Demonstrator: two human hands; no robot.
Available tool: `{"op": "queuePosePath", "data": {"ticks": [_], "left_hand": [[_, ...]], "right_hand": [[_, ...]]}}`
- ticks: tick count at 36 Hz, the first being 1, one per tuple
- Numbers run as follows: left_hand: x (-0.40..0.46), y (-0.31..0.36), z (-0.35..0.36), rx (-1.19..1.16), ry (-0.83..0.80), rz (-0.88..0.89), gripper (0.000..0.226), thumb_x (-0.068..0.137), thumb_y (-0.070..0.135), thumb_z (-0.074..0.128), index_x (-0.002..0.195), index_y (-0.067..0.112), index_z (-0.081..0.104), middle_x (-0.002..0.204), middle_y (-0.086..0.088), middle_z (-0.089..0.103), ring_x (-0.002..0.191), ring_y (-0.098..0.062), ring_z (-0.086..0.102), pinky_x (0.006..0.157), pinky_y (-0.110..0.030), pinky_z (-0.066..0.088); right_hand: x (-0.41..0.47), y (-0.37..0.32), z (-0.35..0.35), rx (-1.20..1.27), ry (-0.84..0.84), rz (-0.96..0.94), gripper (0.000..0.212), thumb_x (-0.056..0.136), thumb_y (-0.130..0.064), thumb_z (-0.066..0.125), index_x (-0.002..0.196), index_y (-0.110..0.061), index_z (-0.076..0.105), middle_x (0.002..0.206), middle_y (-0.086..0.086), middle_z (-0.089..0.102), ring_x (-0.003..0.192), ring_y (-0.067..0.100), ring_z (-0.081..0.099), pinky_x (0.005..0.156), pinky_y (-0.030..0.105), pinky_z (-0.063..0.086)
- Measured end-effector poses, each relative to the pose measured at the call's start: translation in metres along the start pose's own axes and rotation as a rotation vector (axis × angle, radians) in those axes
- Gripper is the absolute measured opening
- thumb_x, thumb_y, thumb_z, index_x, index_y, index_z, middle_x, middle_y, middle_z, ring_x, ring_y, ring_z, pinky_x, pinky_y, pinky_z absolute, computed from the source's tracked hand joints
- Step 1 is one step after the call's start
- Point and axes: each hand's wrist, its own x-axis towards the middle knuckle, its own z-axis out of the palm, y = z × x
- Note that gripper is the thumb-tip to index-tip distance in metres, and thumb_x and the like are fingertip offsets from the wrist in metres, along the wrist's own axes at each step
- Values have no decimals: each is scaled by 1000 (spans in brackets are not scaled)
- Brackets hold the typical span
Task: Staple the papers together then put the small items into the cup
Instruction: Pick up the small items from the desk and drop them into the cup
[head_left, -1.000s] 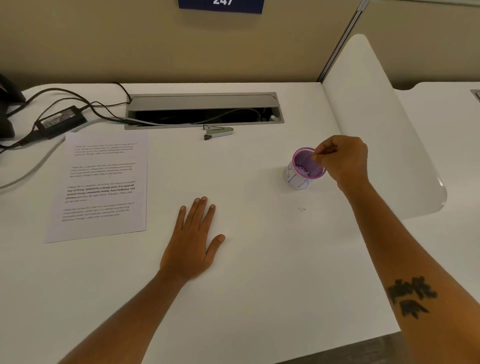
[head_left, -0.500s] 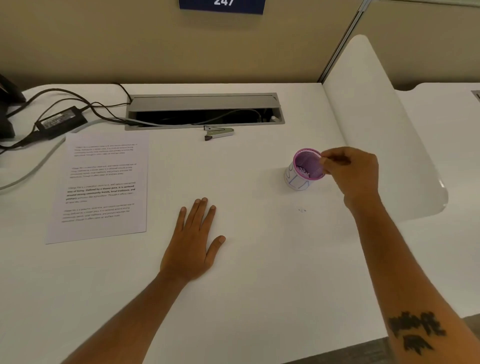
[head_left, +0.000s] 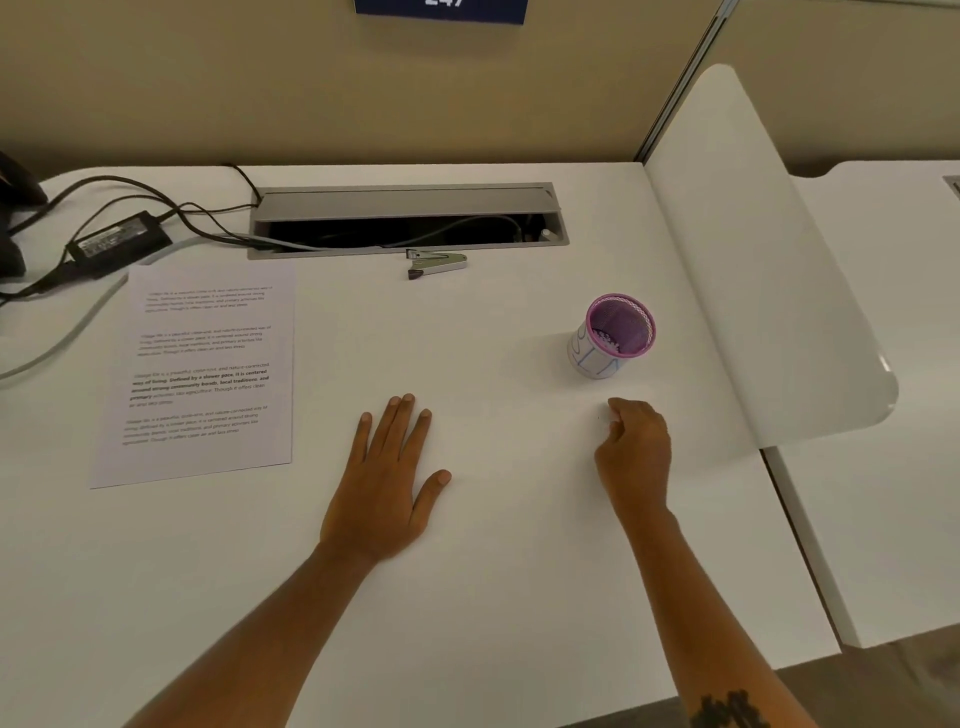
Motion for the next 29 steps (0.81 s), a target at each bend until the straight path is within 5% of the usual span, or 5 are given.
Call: {"op": "queuePosePath", "data": {"ticks": [5,12,22,29], "left_hand": [[0,0,0,-2,-4,-2,77,110,61,25,171,14,16,181,-9,5,168,-24,-2,136,-55,12],[0,0,1,-9,-3,-4,77,110,61,26,171,14,15,181,-9,5,168,-24,0,135,-56,13],[0,-1,1,1,-9,-1,78,110,62,24,171,14,13,181,-9,4,168,-24,-1,135,-56,14],[0,-1,0,0,-7,0,78,110,61,25,171,14,14,181,-9,5,168,-24,0,135,-56,14]], "right_hand": [[-1,-6,9,2,-41,-102,37,90,14,57,121,2,73,119,17,74,113,36,66,101,40,51],[2,-2,1,98,67,-38,26,91,13,60,107,2,77,107,16,78,99,33,74,93,29,51],[10,1,-2,134,-78,-112,28,86,11,74,108,-5,77,105,9,78,91,23,73,86,24,54],[21,6,-2,38,-197,-219,27,88,9,73,110,-6,78,107,9,78,95,28,73,91,43,60]]}}
